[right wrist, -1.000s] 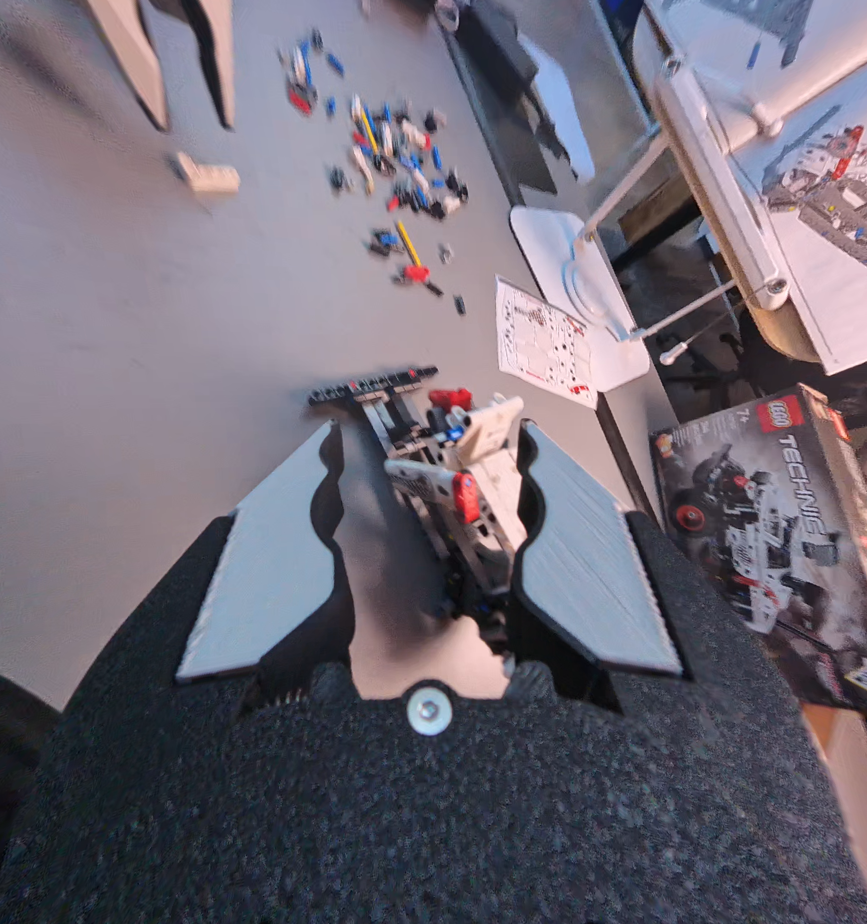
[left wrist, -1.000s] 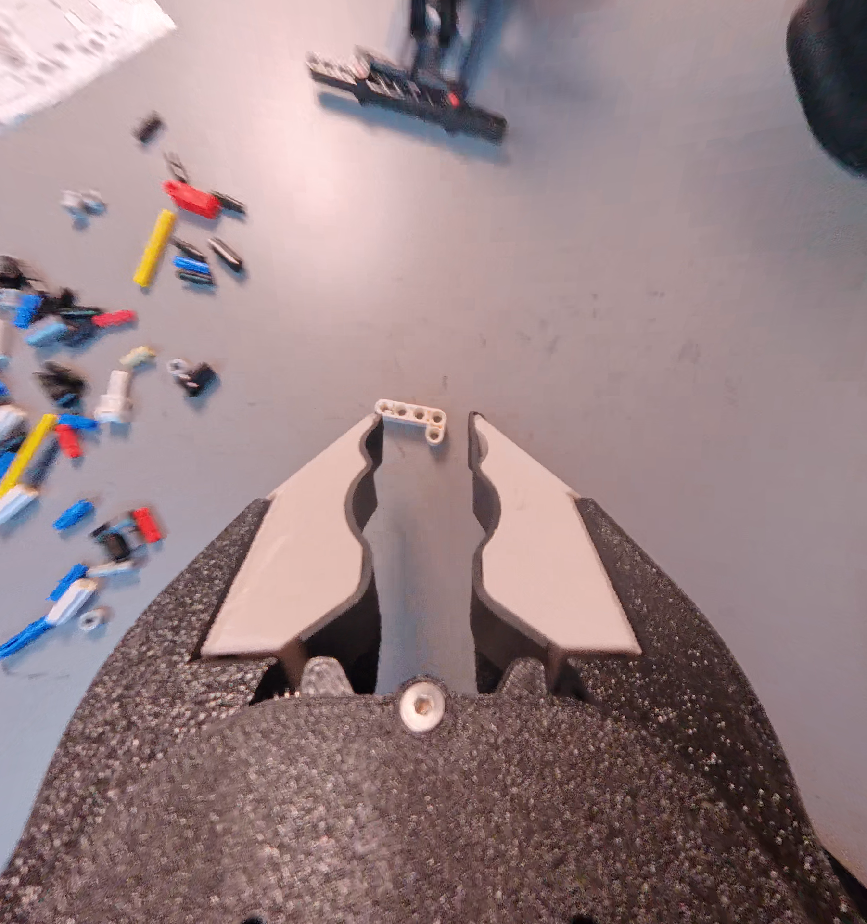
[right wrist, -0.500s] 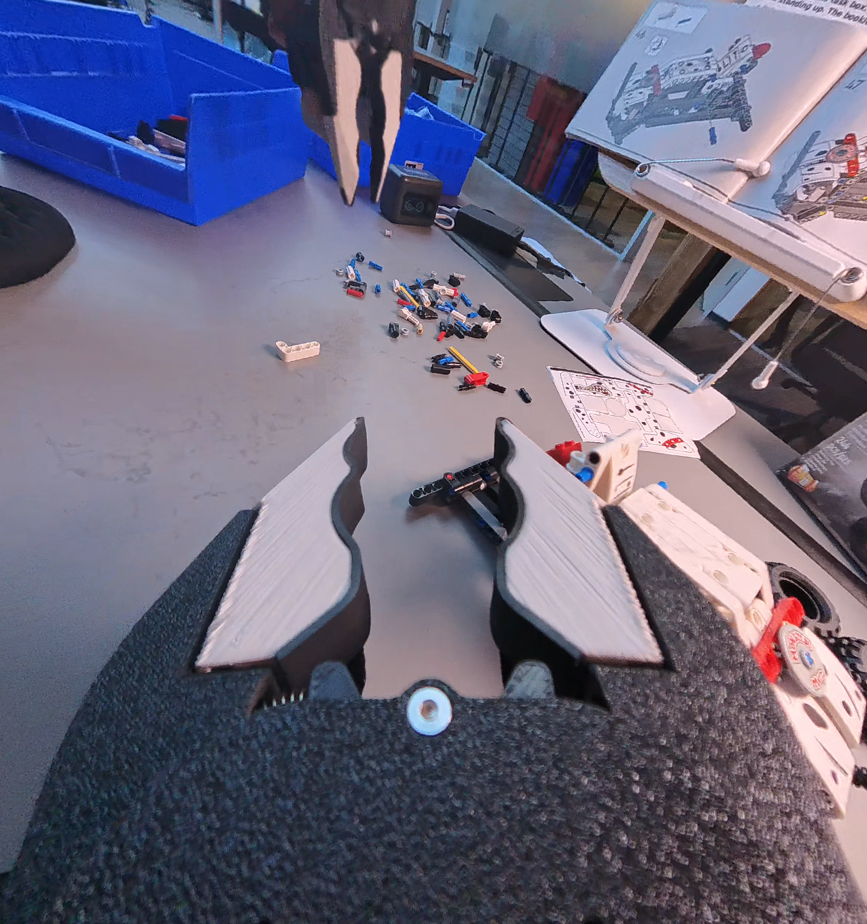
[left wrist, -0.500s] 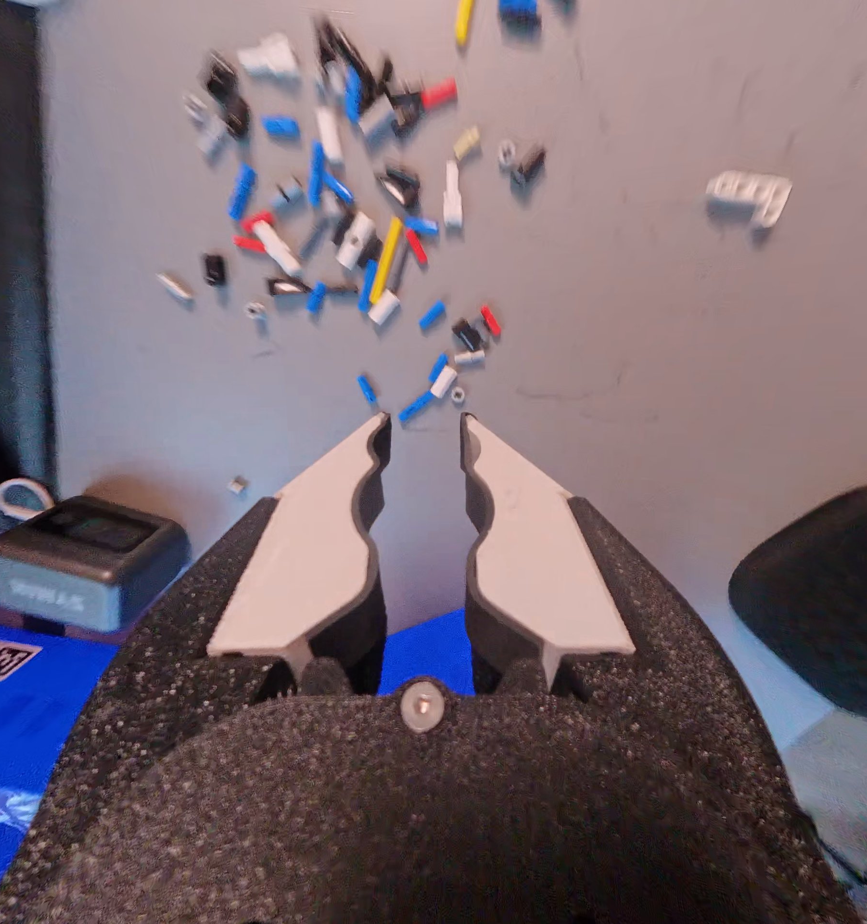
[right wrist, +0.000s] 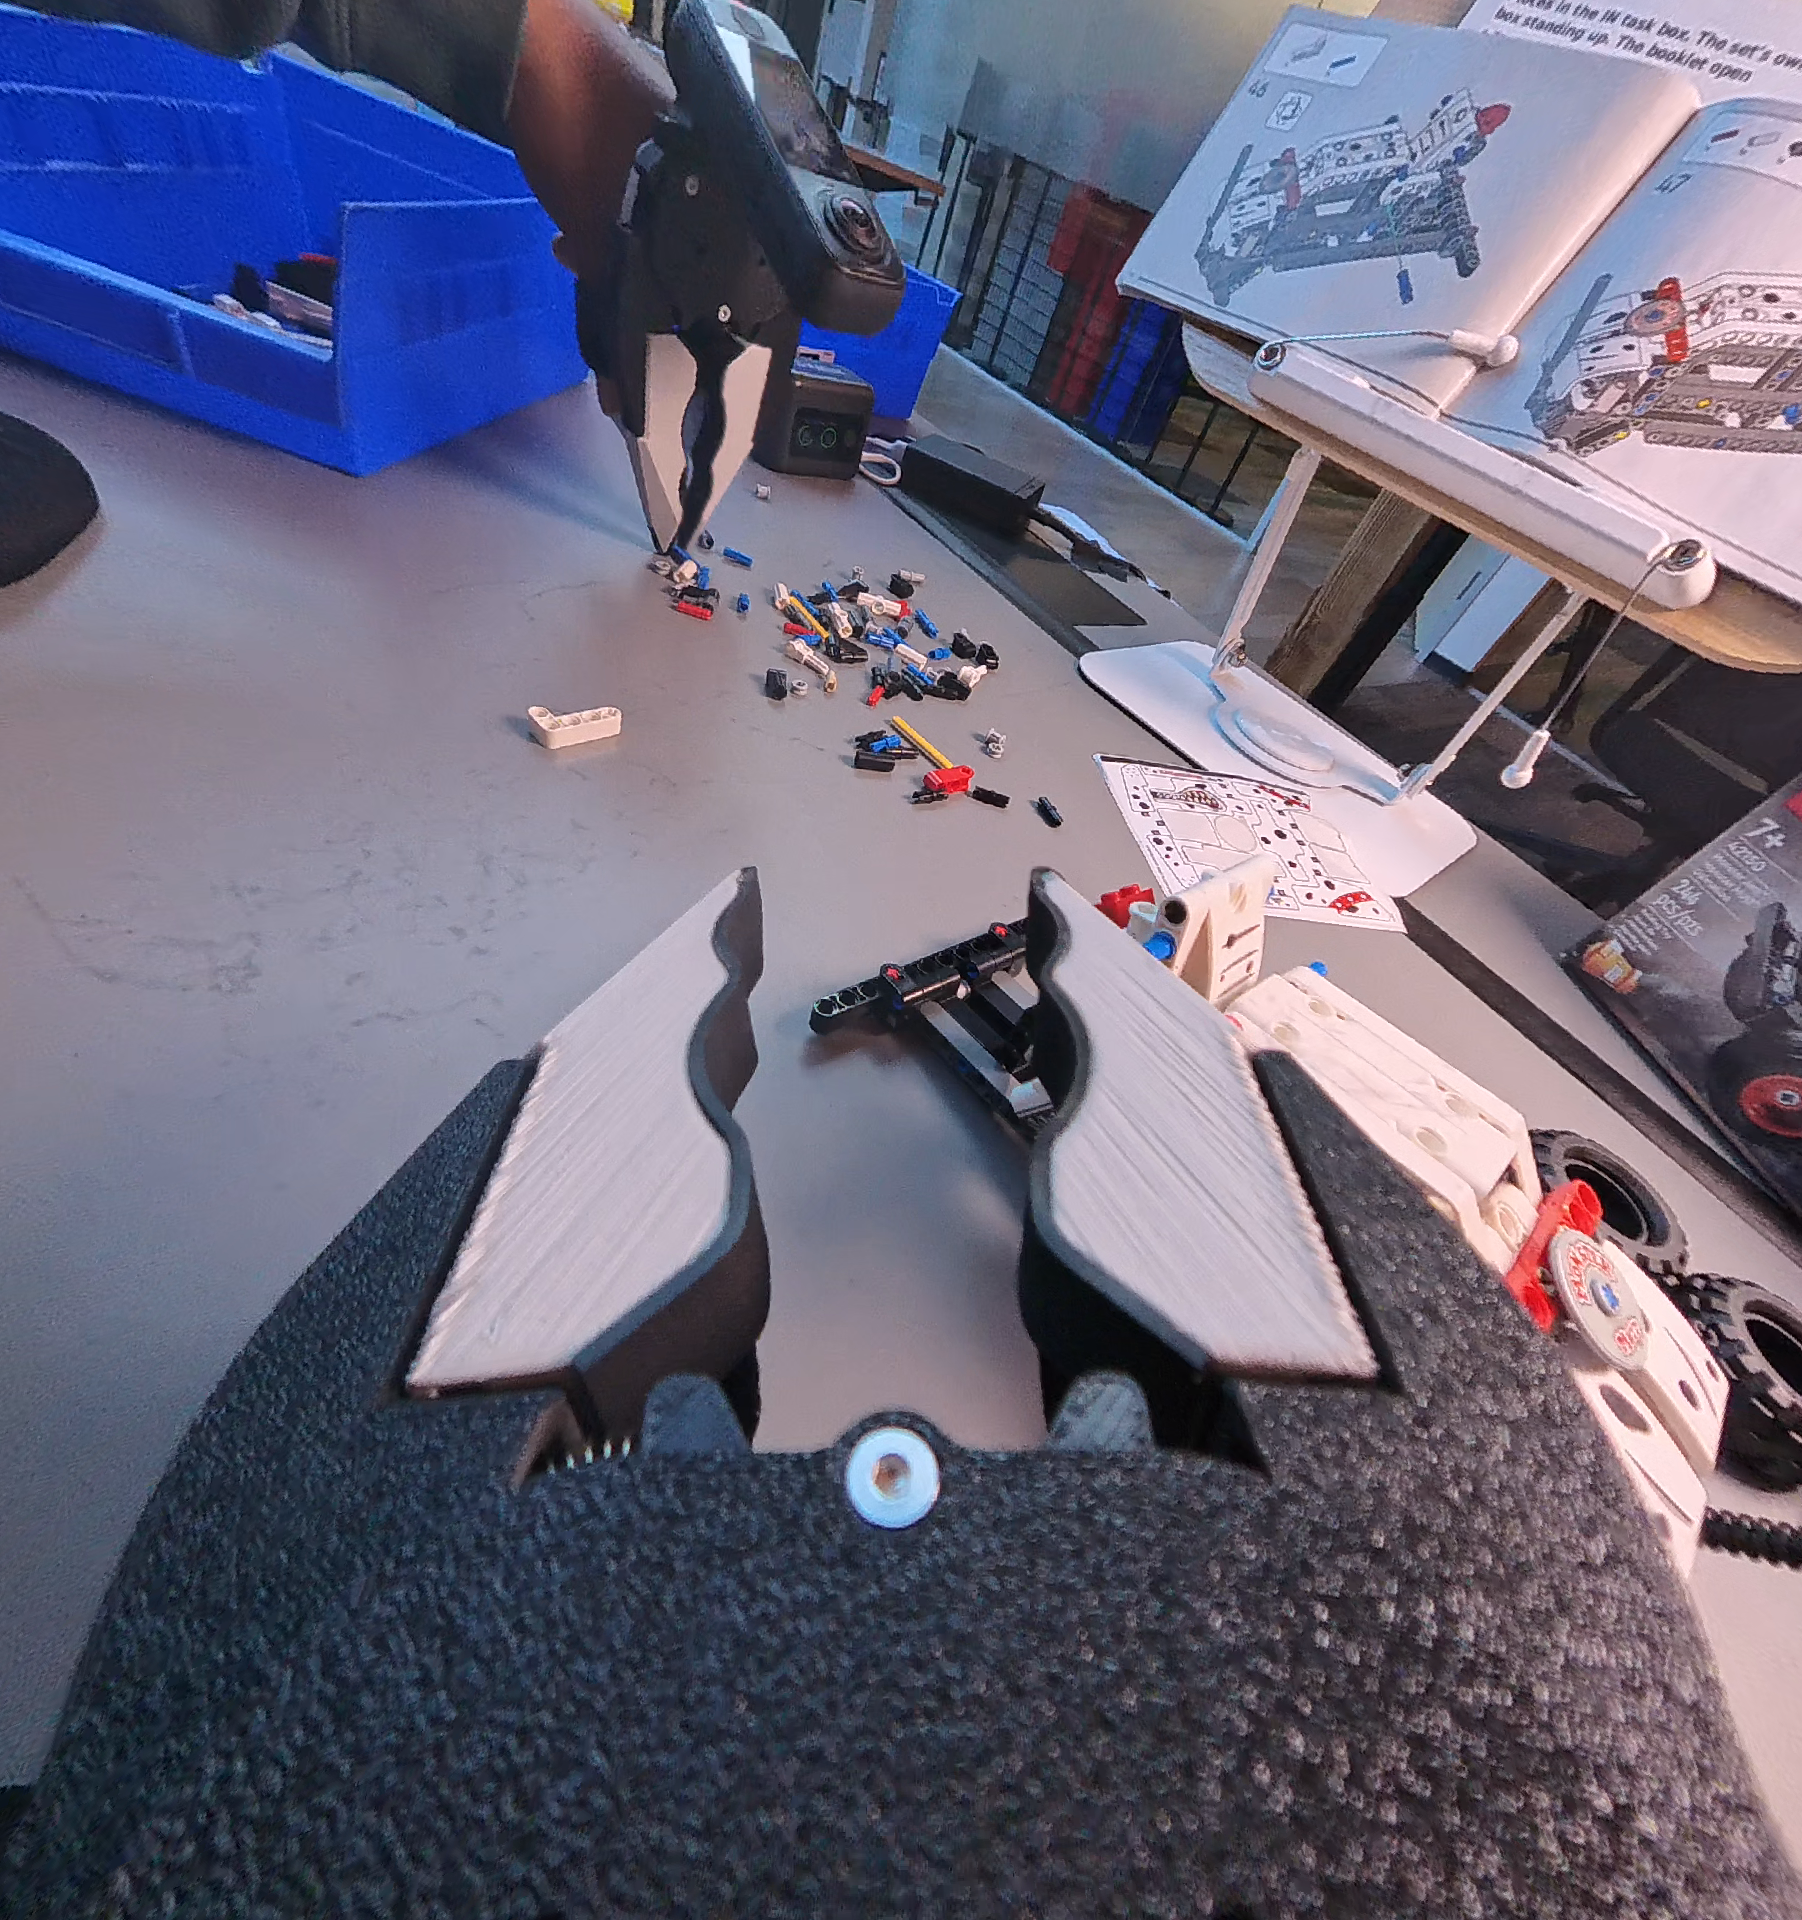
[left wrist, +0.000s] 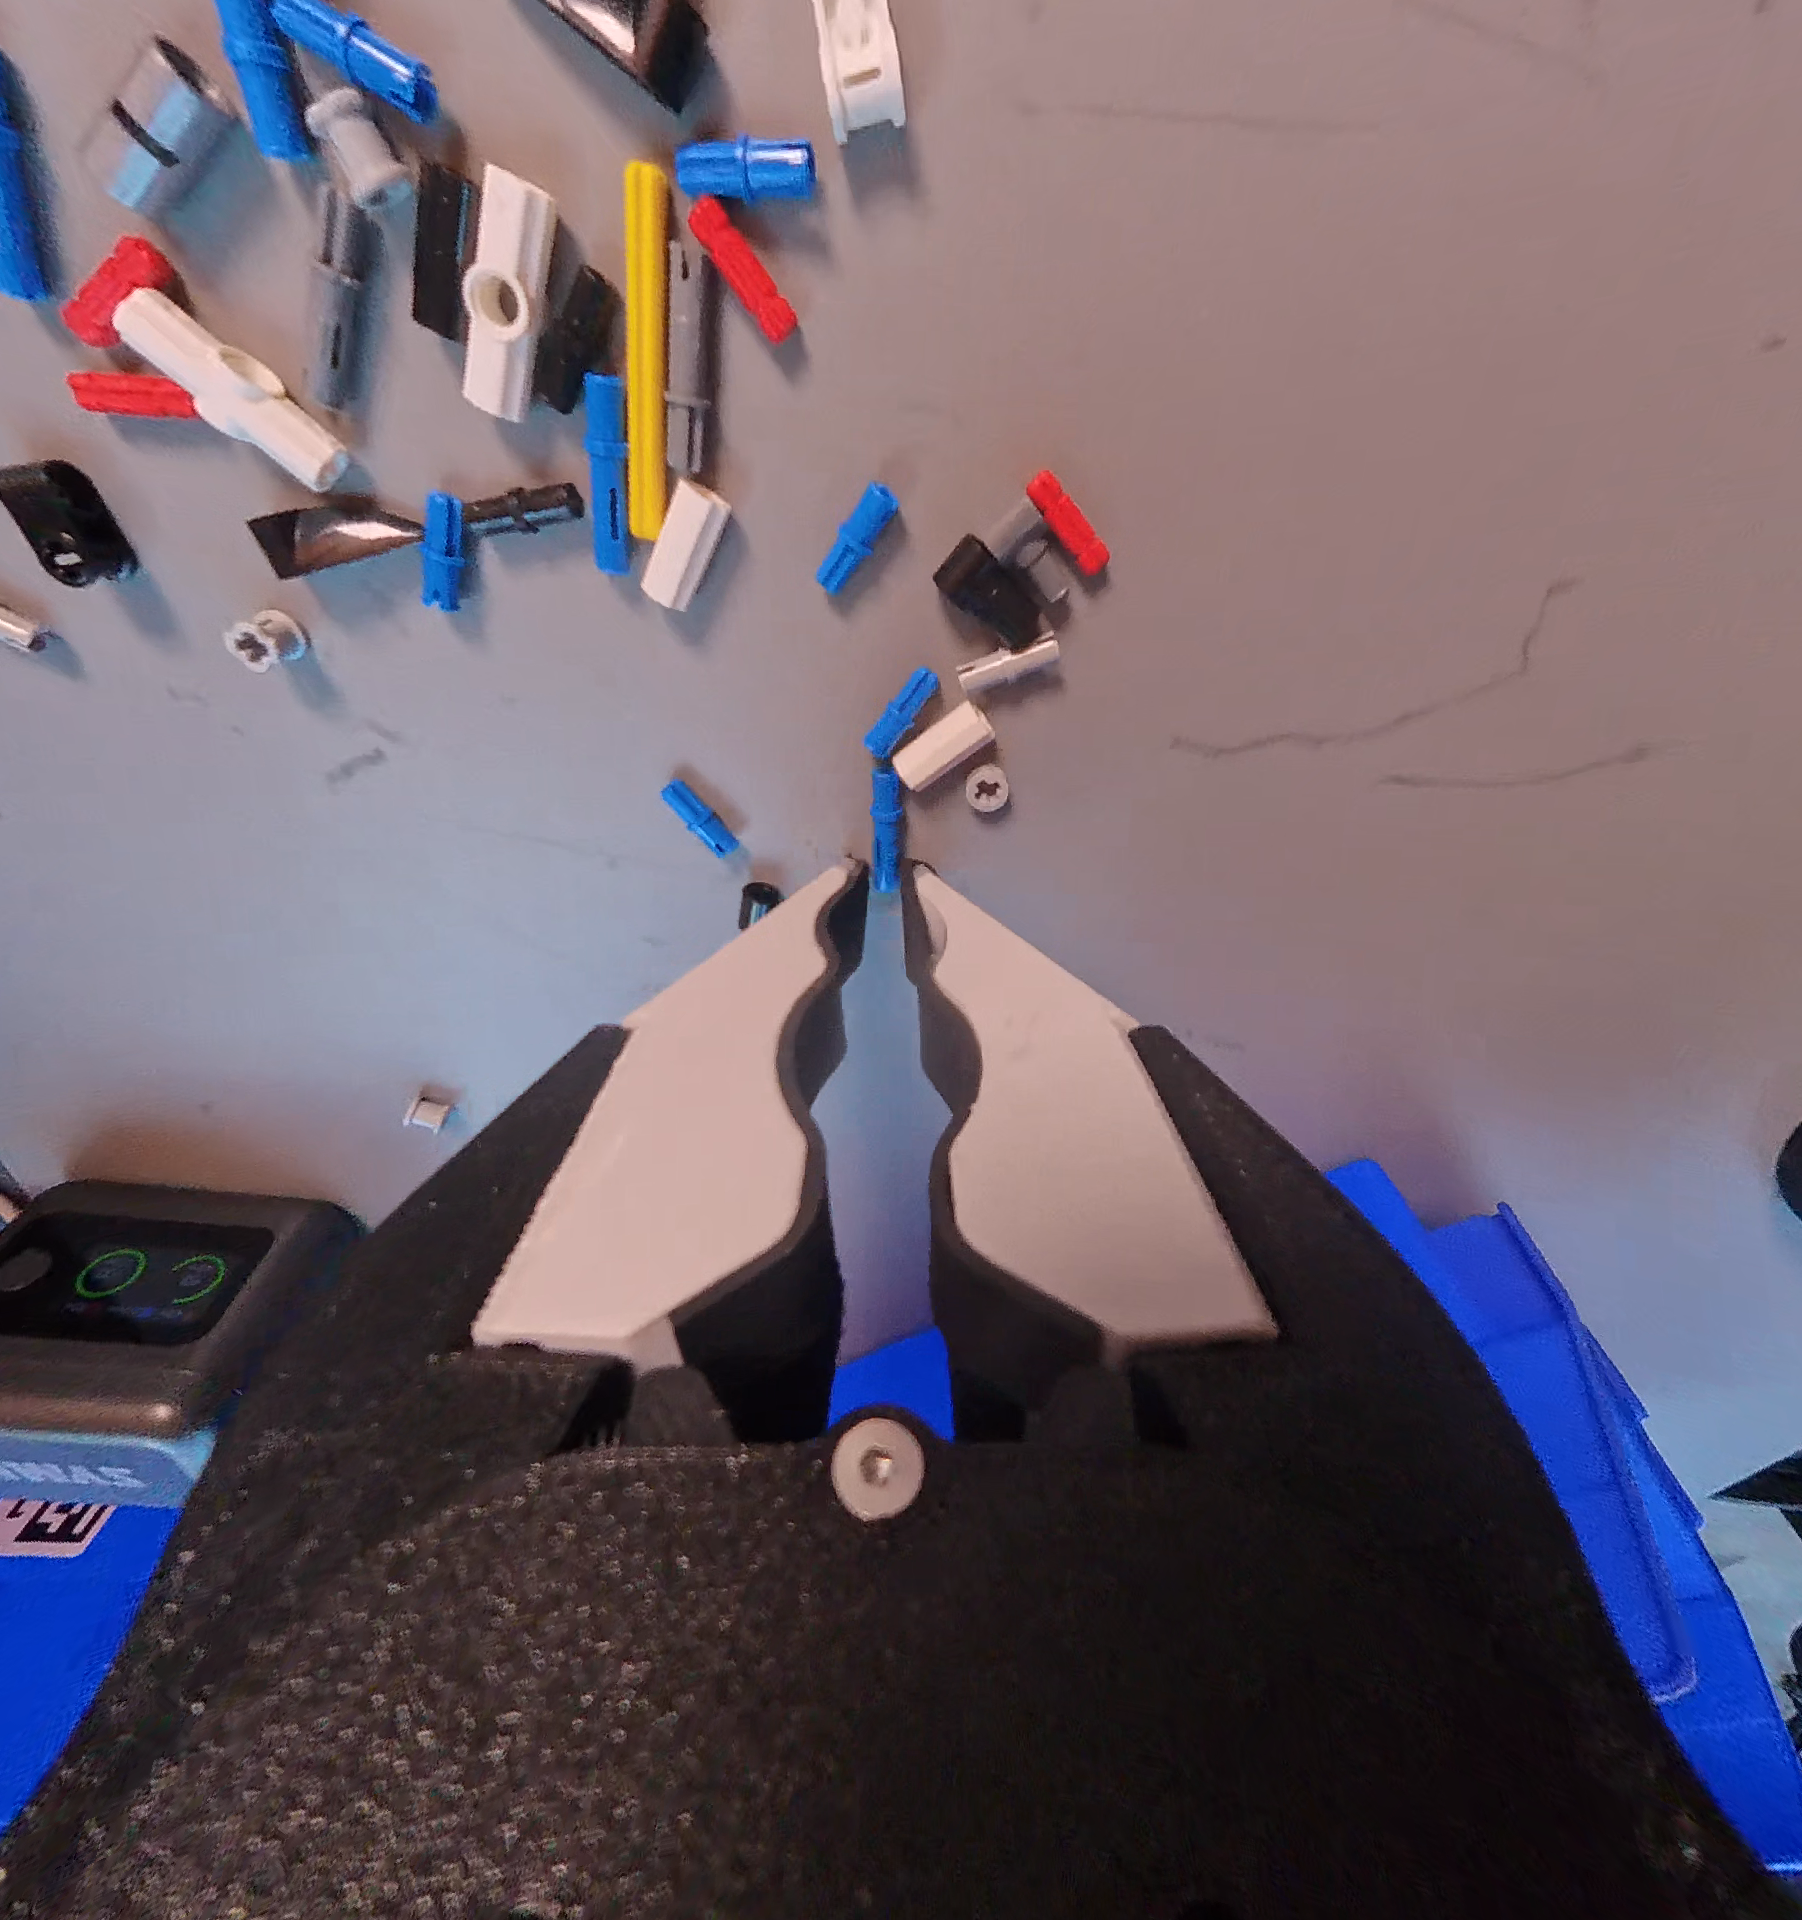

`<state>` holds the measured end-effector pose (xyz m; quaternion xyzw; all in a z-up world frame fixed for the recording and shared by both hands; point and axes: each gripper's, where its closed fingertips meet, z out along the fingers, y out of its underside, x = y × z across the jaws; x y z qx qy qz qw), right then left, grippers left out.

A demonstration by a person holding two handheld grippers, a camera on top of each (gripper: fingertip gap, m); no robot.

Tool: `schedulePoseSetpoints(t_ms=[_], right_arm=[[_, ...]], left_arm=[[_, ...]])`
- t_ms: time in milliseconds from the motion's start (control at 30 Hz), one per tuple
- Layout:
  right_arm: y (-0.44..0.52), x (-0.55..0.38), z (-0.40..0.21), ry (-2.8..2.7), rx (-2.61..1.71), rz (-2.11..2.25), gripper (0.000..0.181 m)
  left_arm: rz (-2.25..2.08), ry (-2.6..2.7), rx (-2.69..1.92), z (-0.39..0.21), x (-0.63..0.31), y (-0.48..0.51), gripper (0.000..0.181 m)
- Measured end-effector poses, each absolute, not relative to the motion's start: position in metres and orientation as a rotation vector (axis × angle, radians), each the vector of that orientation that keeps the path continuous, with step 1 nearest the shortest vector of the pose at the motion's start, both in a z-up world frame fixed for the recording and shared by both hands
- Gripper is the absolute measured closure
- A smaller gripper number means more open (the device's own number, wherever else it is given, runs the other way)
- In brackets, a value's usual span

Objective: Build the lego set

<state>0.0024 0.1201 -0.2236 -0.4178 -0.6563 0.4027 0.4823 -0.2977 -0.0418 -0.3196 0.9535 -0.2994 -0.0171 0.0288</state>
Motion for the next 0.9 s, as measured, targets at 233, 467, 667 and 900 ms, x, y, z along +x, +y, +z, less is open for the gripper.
schedulePoseSetpoints(t_ms=[233,467,667,900], right_arm=[[0.14,0.006,-0.214,-1.526,-1.021,0.894,0.13],[0.2,0.036,-0.207,-1.495,-1.058,0.593,0.12],[0.216,0.041,-0.225,-1.732,-1.004,0.286,0.126],[0.228,0.03,-0.238,-2.027,-1.082,0.084,0.123]], left_arm=[[-0.106,-0.848,2.973,-0.308,-0.293,-0.045,0.177],[0.026,-0.932,3.339,-0.251,-0.19,-0.032,0.177],[0.369,-0.942,3.593,-0.274,-0.089,-0.027,0.177],[0.488,-0.669,3.871,-0.289,-0.087,-0.003,0.177]])
